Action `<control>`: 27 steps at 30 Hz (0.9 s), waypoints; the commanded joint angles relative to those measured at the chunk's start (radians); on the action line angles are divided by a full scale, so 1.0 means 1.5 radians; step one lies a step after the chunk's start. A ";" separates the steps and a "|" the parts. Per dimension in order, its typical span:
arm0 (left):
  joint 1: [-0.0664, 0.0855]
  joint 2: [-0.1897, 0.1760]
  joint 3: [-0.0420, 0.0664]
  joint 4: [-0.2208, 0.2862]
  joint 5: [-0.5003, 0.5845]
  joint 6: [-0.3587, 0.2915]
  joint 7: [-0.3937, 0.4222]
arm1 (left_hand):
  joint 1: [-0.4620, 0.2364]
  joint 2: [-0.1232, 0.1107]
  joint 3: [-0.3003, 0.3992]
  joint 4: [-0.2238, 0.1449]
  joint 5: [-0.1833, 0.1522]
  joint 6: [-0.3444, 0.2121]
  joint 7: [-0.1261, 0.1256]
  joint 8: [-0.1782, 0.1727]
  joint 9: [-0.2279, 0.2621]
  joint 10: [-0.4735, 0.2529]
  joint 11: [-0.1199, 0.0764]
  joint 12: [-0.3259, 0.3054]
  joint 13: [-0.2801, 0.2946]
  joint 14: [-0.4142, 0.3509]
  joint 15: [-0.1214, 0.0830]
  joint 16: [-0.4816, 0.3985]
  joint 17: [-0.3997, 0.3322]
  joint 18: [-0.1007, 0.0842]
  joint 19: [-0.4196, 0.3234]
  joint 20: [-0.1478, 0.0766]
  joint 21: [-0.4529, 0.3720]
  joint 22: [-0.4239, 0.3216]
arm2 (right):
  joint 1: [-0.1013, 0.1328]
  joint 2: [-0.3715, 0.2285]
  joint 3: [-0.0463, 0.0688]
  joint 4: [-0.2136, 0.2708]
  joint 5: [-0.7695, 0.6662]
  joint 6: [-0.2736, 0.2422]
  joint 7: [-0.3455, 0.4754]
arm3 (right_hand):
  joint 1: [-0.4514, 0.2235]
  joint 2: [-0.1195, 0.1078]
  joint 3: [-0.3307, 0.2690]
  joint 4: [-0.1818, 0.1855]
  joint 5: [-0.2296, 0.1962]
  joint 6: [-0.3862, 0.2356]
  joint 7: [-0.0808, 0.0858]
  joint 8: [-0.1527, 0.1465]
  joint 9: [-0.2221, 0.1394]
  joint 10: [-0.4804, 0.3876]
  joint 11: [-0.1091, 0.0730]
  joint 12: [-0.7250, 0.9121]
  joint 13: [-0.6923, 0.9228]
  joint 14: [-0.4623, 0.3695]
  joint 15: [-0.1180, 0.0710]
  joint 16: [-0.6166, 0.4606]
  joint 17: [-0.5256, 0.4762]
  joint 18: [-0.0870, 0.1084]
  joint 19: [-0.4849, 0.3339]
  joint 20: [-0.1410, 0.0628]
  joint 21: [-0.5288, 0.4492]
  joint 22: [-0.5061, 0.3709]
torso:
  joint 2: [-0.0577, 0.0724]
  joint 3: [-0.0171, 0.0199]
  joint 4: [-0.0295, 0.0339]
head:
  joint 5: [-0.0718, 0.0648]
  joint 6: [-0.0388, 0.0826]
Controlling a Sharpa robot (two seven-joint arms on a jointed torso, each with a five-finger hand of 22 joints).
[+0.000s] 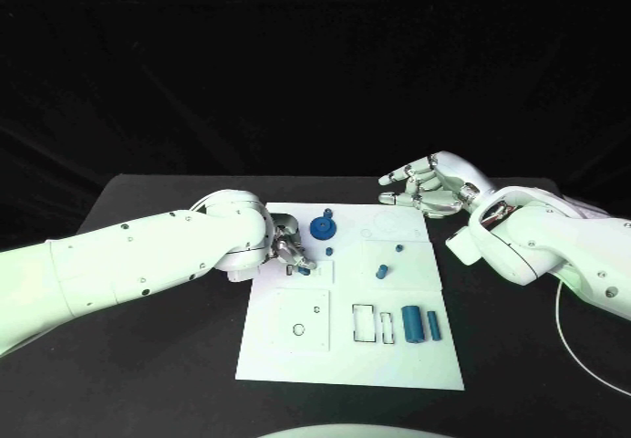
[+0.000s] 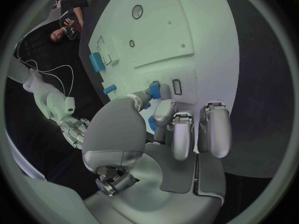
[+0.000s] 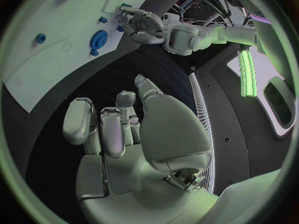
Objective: Assemble the parts on the task board
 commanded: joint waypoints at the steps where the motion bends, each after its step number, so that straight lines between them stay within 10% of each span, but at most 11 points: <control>1: -0.007 0.004 -0.006 -0.005 -0.004 0.035 -0.009 | -0.011 -0.001 0.054 -0.058 -0.001 0.002 -0.005 0.003 0.002 0.004 0.000 0.004 0.001 0.070 -0.007 0.002 0.175 -0.004 0.023 -0.003 0.004 0.079 | 0.000 0.000 0.000 0.001 -0.001 0.010 0.007 | -0.001 0.008 -0.001 0.002 0.003 0.000 0.000 0.003 0.001 0.000 -0.001 0.001 -0.001 0.032 0.002 -0.002 -0.001 0.004 -0.004 0.001 -0.004 -0.001 | 0.000 0.0005 -0.0009 | 0.000 0.000; 27: -0.007 0.017 -0.006 -0.024 -0.004 0.046 -0.007 | -0.109 -0.007 -0.082 0.000 -0.002 0.034 -0.016 0.014 0.013 0.020 -0.009 0.021 0.017 0.070 -0.015 0.002 0.175 -0.008 0.032 -0.011 0.017 0.098 | 0.000 0.000 0.000 0.001 0.006 0.009 0.011 | -0.011 0.010 -0.009 0.012 0.011 -0.001 0.000 0.002 0.000 -0.002 -0.001 -0.001 -0.005 0.030 0.002 -0.008 -0.009 0.006 -0.009 0.001 -0.010 -0.011 | 0.000 0.0005 -0.0003 | -0.003 -0.002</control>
